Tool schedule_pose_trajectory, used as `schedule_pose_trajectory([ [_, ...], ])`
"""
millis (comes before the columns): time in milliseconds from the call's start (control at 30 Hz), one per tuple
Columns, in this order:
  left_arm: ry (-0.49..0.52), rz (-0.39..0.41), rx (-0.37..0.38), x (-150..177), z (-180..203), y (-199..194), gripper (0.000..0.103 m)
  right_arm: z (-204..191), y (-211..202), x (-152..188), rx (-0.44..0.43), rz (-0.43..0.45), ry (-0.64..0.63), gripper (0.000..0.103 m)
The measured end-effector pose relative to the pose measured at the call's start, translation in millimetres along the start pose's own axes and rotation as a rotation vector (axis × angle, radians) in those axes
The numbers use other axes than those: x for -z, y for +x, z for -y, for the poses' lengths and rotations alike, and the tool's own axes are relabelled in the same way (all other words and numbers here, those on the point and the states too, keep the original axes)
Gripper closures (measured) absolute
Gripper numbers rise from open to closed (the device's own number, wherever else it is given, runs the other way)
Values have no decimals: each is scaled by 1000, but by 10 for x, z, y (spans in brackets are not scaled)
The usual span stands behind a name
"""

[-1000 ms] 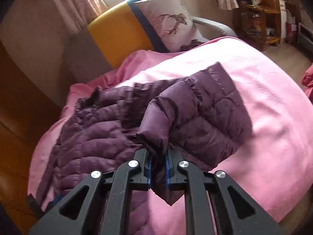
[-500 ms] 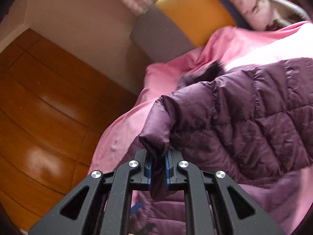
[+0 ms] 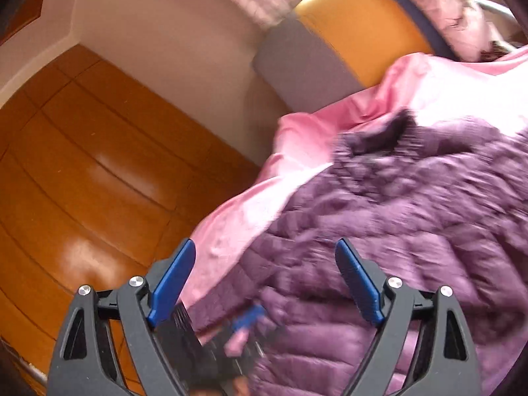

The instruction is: Fold large clothes

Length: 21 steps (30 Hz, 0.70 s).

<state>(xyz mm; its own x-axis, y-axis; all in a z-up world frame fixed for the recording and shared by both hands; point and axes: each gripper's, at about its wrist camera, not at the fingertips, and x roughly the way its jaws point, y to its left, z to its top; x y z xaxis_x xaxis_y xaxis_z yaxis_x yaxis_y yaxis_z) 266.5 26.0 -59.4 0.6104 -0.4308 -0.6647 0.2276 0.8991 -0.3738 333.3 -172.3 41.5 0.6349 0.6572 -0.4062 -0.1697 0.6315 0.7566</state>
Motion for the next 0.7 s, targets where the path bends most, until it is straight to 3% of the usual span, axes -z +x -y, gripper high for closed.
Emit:
schedule_pose_trajectory([
  [133,-52,-37,8,-165,-80,226,5,658,-299,253,60,-2,142,14],
  [333,-143,-101,26,-376,-138,576,9,1329,-464,598,41,15,355,13],
  [400,-134,-125,32,-421,-94,652,36,1382,-444,603,27,30,364,11],
  [433,-122,-143,18,-438,-70,704,42,1385,-461,612,23,34,366,10],
  [500,-99,-173,19,-453,-23,791,78,1392,-395,585,18,36,365,8],
  [567,-101,-164,18,-490,-23,759,94,1411,-350,549,19,39,370,3],
  [700,-135,-68,95,-659,-55,462,98,1412,-347,443,38,54,381,2],
])
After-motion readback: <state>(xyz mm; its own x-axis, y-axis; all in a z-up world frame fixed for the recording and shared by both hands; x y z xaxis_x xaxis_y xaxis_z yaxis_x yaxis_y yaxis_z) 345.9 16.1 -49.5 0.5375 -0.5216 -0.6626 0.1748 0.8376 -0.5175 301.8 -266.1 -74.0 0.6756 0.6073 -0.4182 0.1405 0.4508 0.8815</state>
